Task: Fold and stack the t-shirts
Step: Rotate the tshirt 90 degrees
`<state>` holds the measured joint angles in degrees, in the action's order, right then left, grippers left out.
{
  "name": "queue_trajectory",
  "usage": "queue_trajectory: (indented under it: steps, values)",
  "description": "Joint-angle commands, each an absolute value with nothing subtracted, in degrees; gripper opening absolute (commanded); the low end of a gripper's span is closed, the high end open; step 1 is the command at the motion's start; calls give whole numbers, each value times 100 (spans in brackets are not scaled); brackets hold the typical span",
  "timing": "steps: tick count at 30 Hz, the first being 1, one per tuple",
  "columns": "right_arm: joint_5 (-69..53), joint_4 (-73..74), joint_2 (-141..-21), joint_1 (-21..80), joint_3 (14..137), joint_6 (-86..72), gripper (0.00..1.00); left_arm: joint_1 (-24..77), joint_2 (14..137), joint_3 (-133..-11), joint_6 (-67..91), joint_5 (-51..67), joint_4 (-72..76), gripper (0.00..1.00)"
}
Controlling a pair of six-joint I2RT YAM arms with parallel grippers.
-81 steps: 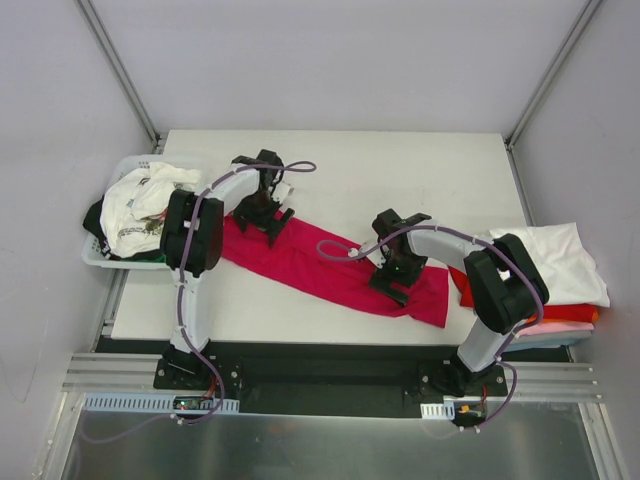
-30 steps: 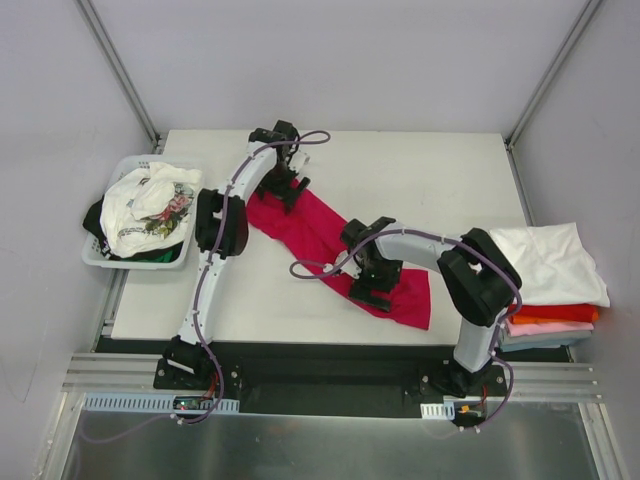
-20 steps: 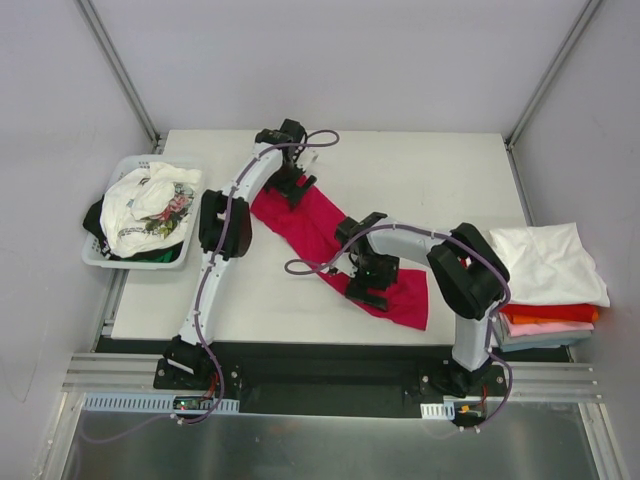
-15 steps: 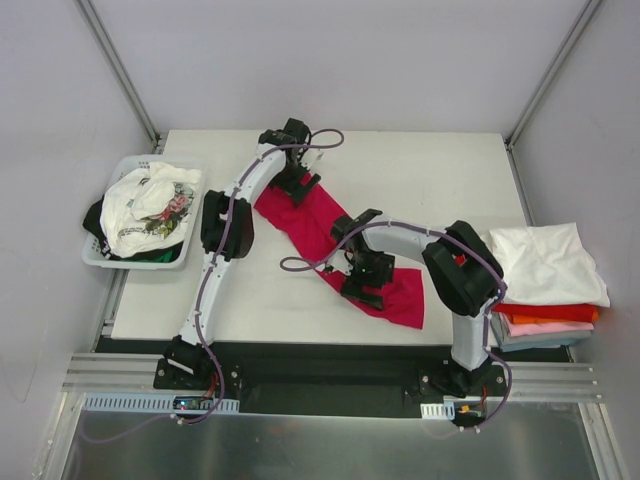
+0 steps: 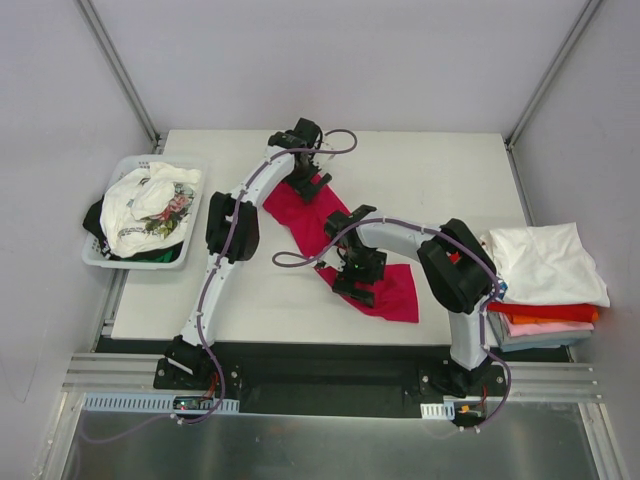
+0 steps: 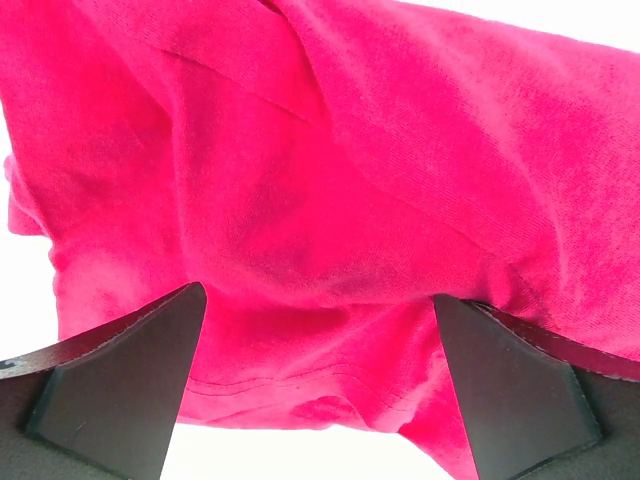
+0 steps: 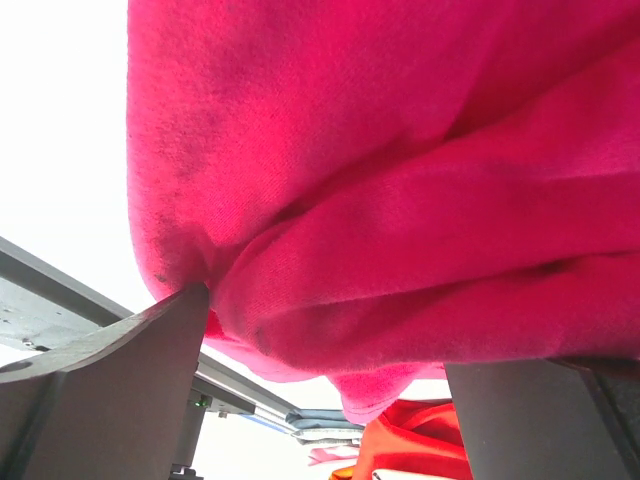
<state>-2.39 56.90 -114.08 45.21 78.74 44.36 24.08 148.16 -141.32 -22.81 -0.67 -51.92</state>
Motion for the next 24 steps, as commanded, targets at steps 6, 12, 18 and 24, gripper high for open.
queue_trajectory:
  steps: [6, 12, 18, 24]
  values:
    - [342, 4879, -11479, 4298, 7498, 4553, 96, 2417, 14722, -14063, -2461, -360, -5106, 99]
    - [685, 4151, -11145, 4113, 7181, 4544, 96, 2320, 14572, -13992, -2312, -290, -5063, 99]
    - [826, 3428, -10934, 4104, 6900, 4316, 97, 2303, 14432, -13817, -2294, -299, -5045, 99]
    - [677, 3533, -10881, 4104, 6934, 3457, 96, 2285, 14440, -13825, -2224, -369, -4984, 99]
